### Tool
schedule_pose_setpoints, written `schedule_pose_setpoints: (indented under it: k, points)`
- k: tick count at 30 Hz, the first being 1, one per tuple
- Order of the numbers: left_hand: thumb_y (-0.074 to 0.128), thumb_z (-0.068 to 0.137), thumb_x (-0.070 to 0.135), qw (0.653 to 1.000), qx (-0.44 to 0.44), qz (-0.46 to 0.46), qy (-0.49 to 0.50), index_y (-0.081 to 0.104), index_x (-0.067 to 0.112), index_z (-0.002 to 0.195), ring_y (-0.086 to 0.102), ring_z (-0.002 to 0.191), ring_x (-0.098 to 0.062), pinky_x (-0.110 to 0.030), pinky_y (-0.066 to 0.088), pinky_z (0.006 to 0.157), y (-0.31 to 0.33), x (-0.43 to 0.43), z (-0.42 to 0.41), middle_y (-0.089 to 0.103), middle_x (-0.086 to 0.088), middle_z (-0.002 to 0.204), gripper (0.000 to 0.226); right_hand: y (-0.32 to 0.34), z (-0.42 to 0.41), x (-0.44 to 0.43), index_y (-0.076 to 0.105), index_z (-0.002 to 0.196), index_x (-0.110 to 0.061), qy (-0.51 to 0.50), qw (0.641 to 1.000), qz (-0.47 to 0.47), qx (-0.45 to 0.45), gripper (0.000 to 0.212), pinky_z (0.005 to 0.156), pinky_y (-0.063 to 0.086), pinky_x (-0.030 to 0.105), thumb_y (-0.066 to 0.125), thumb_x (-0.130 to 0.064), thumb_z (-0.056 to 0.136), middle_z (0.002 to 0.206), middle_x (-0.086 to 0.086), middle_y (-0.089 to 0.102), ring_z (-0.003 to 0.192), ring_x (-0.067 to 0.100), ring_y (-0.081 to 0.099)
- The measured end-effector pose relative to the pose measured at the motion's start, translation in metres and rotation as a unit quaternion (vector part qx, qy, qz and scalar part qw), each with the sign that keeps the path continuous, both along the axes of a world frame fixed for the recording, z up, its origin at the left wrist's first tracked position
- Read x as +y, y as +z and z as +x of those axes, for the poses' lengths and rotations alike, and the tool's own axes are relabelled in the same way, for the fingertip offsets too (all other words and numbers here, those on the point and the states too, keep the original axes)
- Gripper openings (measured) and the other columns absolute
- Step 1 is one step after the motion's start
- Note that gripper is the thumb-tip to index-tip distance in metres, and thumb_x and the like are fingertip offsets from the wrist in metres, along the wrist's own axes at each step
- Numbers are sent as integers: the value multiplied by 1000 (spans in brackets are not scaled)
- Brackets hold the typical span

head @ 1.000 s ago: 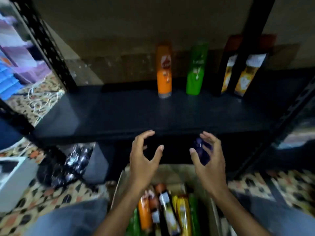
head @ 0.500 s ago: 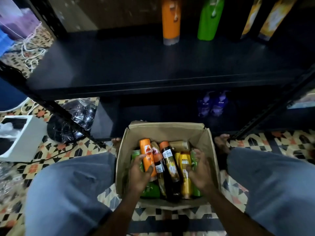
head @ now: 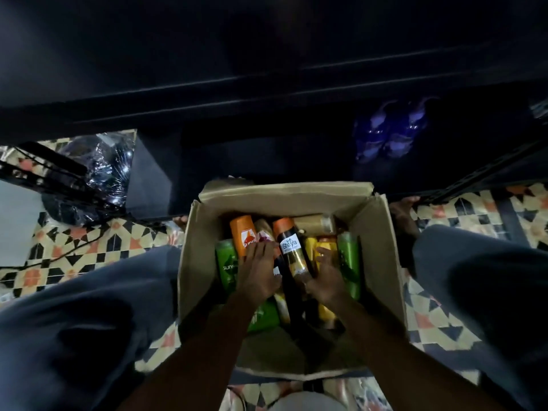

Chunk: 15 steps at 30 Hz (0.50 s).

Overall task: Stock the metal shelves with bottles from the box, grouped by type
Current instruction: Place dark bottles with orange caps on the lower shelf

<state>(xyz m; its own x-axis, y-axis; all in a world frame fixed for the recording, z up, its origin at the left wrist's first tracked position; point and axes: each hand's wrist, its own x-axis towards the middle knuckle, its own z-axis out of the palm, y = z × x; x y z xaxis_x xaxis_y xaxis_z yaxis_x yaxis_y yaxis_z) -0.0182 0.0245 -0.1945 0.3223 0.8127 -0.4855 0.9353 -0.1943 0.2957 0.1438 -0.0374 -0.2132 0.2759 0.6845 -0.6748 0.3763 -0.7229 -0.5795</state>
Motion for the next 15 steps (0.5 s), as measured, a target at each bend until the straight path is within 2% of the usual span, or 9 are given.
schedule_pose_setpoints:
  k: [3, 5, 9, 11, 12, 15]
  points:
    - [83, 75, 43, 993, 69, 10, -96, 23, 26, 155, 21, 148, -29, -52, 27, 115, -13, 11, 2, 30, 0, 161, 101, -19, -3, 11, 20, 156, -22, 0, 999, -35, 28, 77, 83, 40, 27, 67, -29, 95, 138, 9, 56, 118, 28, 58]
    - [85, 74, 42, 987, 99, 18, -127, 20, 24, 156, 22, 147, -31, -53, 27, 115, -16, 14, 5, 31, -2, 159, 106, -25, -6, 14, 21, 154, -25, 11, 997, -53, 48, 76, 85, 45, 31, 67, -28, 94, 134, 7, 61, 111, 25, 60]
    - [87, 69, 46, 966, 156, 28, -202, 34, 14, 151, 22, 149, -35, -52, 25, 117, -12, 29, 9, 30, -13, 159, 103, -35, -7, 11, 26, 150, -23, 41, 994, -90, 40, 75, 97, 44, 37, 69, -27, 89, 133, 7, 57, 123, 32, 56]
    - [88, 67, 50, 960, 142, -2, -241, 47, 9, 143, 30, 144, -35, -46, 29, 115, -4, 38, 7, 36, -16, 155, 95, -50, -2, 4, 28, 147, -26, 82, 990, -115, 22, 75, 105, 42, 43, 66, -28, 82, 139, 11, 49, 130, 37, 49]
    - [89, 67, 48, 963, 113, -31, -242, 54, 9, 135, 38, 138, -33, -41, 33, 111, 1, 40, 4, 44, -15, 148, 86, -45, -1, 2, 31, 147, -23, 103, 987, -125, 14, 72, 105, 42, 42, 64, -26, 83, 140, 13, 46, 131, 37, 47]
    - [93, 65, 39, 982, 32, -107, -154, 58, 11, 124, 56, 120, -27, -35, 42, 94, 6, 31, -10, 60, -6, 128, 74, -26, -4, -4, 33, 145, -13, 140, 981, -134, 17, 59, 92, 44, 34, 59, -24, 94, 142, 11, 42, 125, 34, 51]
